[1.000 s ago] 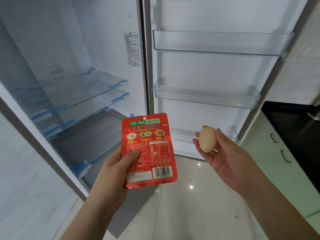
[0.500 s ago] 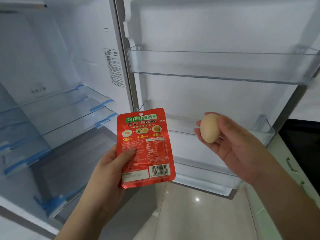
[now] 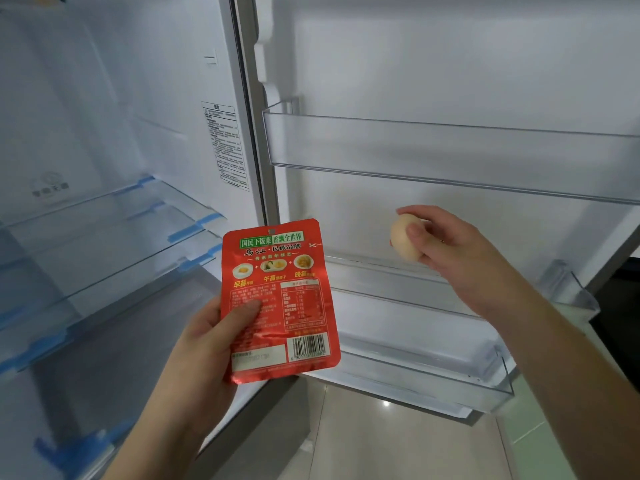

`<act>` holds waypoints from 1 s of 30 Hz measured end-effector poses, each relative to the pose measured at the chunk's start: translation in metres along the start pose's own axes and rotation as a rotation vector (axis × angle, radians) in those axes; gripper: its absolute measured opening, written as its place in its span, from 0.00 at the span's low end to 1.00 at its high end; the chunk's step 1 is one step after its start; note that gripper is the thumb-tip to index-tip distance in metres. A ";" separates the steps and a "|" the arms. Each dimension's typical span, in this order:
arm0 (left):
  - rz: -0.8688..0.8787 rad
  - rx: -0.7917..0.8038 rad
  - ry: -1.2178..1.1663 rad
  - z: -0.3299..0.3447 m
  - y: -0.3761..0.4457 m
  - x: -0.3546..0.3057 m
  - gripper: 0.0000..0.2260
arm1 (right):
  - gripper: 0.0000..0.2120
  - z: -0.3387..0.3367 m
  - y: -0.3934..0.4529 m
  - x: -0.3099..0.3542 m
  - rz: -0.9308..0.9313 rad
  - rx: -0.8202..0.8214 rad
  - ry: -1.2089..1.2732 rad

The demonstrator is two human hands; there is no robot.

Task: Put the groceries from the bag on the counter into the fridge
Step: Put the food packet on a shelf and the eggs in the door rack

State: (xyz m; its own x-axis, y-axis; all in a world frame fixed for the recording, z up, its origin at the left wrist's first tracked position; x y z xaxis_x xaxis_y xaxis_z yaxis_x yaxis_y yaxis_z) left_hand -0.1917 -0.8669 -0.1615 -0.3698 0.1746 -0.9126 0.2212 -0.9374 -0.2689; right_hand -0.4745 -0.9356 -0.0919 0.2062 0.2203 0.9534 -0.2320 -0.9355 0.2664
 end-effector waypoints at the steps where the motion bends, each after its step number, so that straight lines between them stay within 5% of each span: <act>1: -0.004 -0.002 -0.002 -0.001 0.003 0.000 0.13 | 0.10 0.000 0.006 -0.002 -0.030 0.002 -0.098; 10: 0.006 -0.021 0.042 0.000 0.024 0.001 0.11 | 0.15 0.005 0.040 -0.048 -0.067 0.193 -0.696; 30: 0.007 -0.060 0.040 0.008 0.023 0.006 0.10 | 0.18 0.051 0.046 -0.047 -0.363 0.576 -0.885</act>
State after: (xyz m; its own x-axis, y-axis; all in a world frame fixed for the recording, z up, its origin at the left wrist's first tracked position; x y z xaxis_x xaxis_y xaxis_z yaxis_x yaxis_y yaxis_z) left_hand -0.1961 -0.8902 -0.1704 -0.3317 0.1814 -0.9258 0.2775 -0.9192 -0.2795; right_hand -0.4463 -1.0035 -0.1321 0.8299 0.4473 0.3335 0.4080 -0.8942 0.1842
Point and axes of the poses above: each hand's wrist, its own y-axis towards the middle knuckle, its own z-axis out of the palm, x = y × z, the point moved 10 cm from there along y, towards the middle knuckle, and after that the axes turned 15 degrees about -x, right-handed, at the moved point
